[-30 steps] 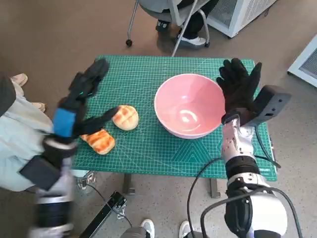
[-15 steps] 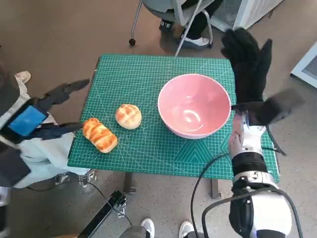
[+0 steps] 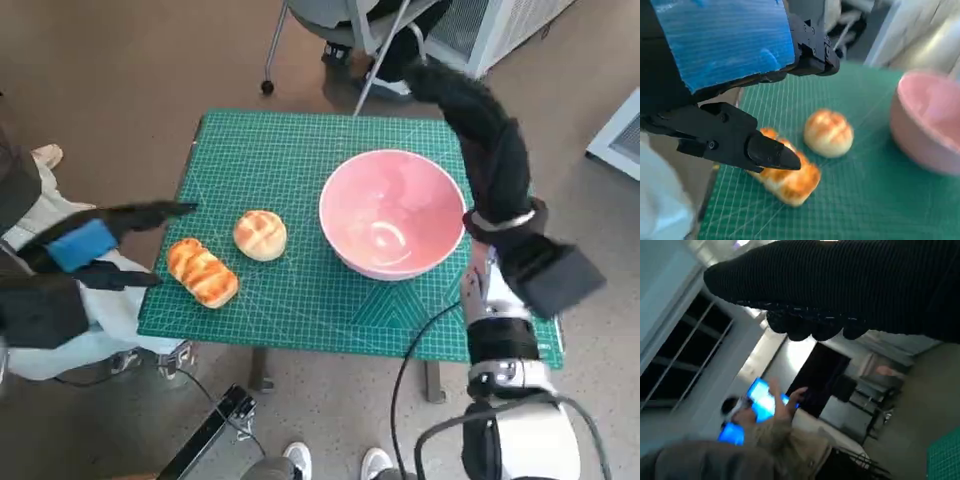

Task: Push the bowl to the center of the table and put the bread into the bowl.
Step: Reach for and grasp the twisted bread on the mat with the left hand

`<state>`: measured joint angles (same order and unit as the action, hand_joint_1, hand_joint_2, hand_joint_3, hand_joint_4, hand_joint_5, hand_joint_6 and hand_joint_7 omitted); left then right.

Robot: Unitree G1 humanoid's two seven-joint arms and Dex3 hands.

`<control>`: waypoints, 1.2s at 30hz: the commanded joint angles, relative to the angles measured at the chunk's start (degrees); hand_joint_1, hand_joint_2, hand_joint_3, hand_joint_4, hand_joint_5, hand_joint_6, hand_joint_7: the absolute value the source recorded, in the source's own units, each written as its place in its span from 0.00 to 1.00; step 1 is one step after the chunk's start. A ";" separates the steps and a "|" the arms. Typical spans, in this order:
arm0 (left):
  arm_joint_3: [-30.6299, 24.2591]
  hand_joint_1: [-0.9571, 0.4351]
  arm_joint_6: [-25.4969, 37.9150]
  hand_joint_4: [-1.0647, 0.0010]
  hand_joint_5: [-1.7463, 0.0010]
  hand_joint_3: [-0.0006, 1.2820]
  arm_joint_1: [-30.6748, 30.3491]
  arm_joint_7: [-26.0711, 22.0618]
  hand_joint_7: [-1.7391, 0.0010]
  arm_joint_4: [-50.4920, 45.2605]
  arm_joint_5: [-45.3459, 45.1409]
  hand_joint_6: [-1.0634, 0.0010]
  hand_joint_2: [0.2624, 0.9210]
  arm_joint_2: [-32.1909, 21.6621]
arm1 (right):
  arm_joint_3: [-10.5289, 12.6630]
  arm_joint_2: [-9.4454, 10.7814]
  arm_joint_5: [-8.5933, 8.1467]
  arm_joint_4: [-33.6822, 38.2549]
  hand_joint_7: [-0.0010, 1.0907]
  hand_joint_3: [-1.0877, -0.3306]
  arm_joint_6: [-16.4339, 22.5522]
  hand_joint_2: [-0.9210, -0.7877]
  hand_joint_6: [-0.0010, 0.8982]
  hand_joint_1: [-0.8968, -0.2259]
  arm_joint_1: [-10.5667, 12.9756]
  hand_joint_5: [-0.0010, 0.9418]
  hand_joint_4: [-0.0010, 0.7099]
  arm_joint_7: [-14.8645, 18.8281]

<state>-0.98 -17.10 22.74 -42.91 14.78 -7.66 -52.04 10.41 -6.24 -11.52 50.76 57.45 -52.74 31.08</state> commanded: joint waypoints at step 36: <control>25.49 0.65 -12.65 0.49 0.96 0.04 17.08 11.90 0.95 32.86 -26.91 0.39 0.99 9.62 | -2.96 -1.21 -2.38 -7.71 0.86 0.40 -1.74 0.00 0.00 0.40 6.26 0.00 0.45 0.12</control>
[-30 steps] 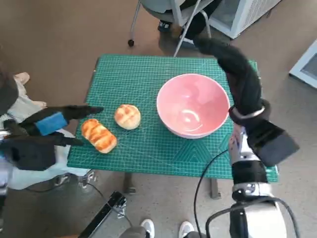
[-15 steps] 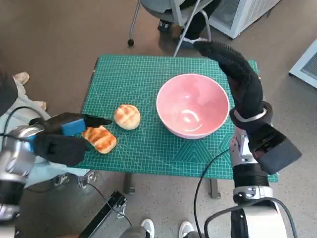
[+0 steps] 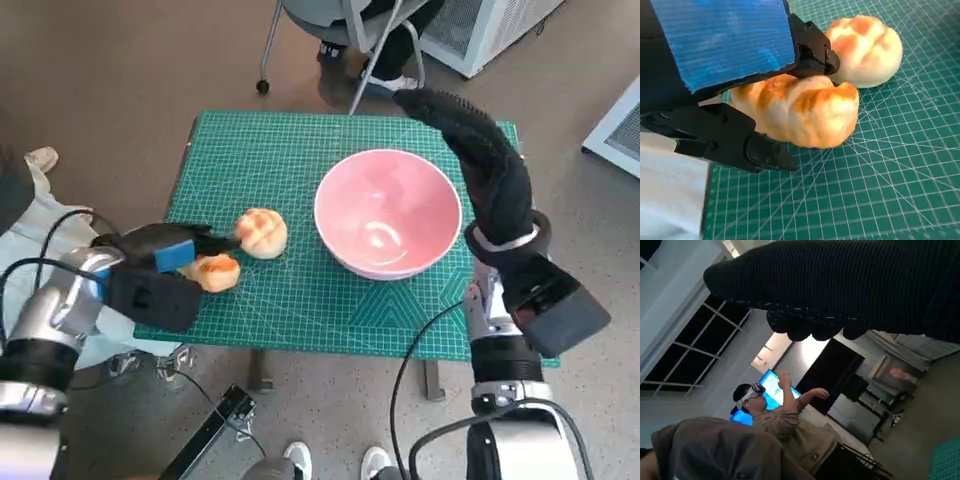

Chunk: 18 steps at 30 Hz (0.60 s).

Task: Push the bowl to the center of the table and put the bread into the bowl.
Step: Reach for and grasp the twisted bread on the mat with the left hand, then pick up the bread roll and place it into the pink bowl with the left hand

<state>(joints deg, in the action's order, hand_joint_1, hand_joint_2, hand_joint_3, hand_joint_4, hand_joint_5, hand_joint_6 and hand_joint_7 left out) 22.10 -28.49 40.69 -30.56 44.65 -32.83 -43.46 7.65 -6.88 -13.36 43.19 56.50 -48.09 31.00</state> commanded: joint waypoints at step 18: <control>-11.79 0.69 -5.43 0.50 0.20 0.10 -1.70 -7.61 0.40 -9.76 20.48 0.38 1.00 -3.14 | -0.25 -0.44 -2.79 -0.74 0.85 0.41 -2.23 0.00 0.00 0.40 2.43 0.00 0.44 1.08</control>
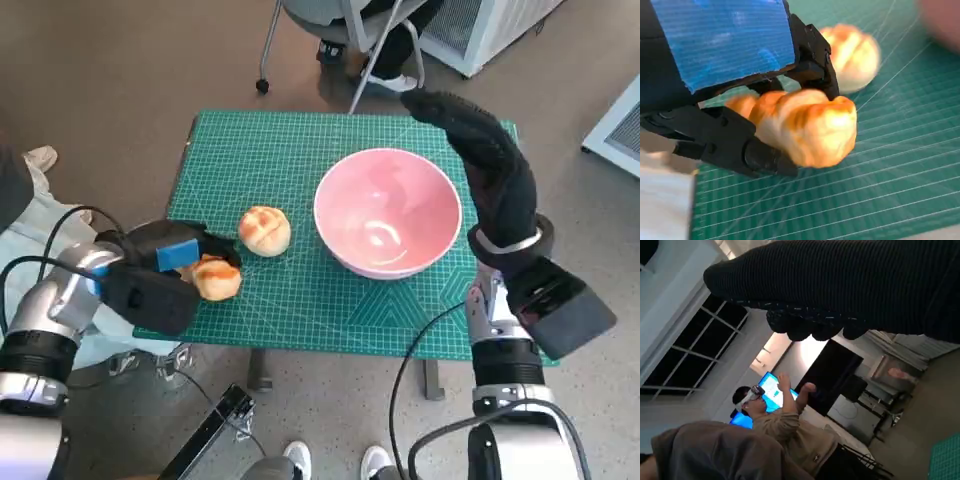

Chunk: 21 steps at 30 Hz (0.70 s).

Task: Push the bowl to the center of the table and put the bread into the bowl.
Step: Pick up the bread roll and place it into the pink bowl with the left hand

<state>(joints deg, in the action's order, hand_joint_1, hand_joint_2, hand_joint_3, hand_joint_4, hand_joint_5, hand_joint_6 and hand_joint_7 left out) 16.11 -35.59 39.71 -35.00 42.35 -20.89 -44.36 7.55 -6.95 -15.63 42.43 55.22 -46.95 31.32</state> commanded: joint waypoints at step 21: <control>-15.64 0.69 12.32 0.43 0.31 0.06 9.94 -1.02 0.35 -24.69 22.34 0.34 1.00 6.36 | 0.42 -0.53 -0.40 1.62 0.85 0.42 -0.77 0.00 0.00 0.41 0.66 0.00 0.45 0.42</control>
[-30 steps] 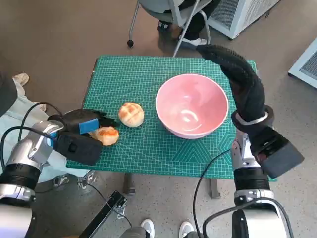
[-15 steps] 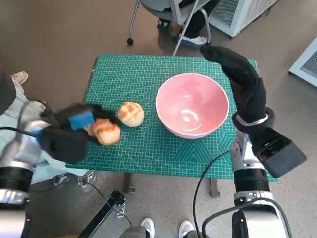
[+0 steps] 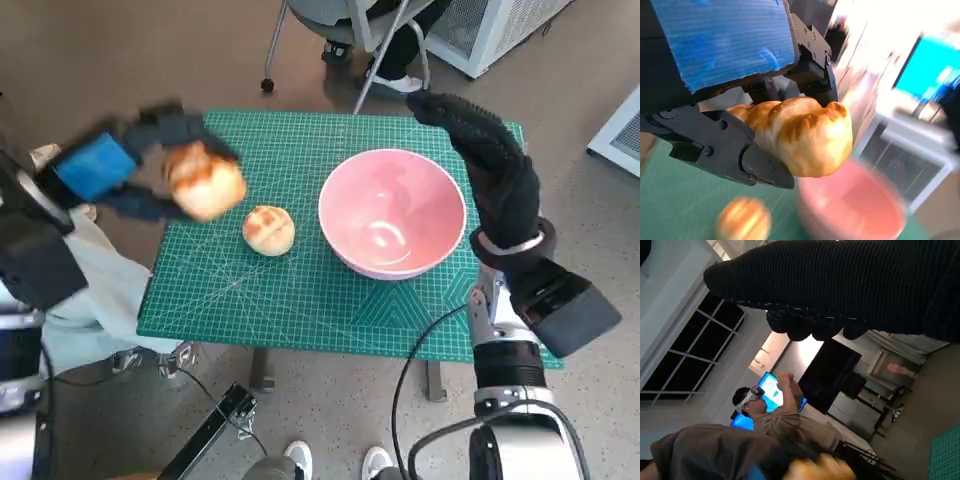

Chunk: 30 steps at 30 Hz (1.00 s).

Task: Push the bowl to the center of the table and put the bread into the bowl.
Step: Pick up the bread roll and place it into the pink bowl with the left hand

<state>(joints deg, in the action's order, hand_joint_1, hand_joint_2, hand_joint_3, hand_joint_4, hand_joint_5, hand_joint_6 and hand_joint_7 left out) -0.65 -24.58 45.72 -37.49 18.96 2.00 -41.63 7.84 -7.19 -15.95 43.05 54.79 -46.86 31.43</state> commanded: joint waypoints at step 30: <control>18.89 0.69 -10.05 0.44 0.28 0.07 22.04 21.60 0.35 42.72 -25.52 0.38 1.00 27.22 | 0.88 -1.70 -2.22 -0.13 0.81 0.44 -0.23 0.00 0.01 0.40 2.30 0.01 0.46 1.80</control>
<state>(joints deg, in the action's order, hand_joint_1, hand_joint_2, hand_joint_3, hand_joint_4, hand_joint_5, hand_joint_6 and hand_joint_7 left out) 17.46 -35.15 66.12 -17.73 58.40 -22.50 -16.16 8.54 -8.62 -17.84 42.84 54.88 -46.31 32.52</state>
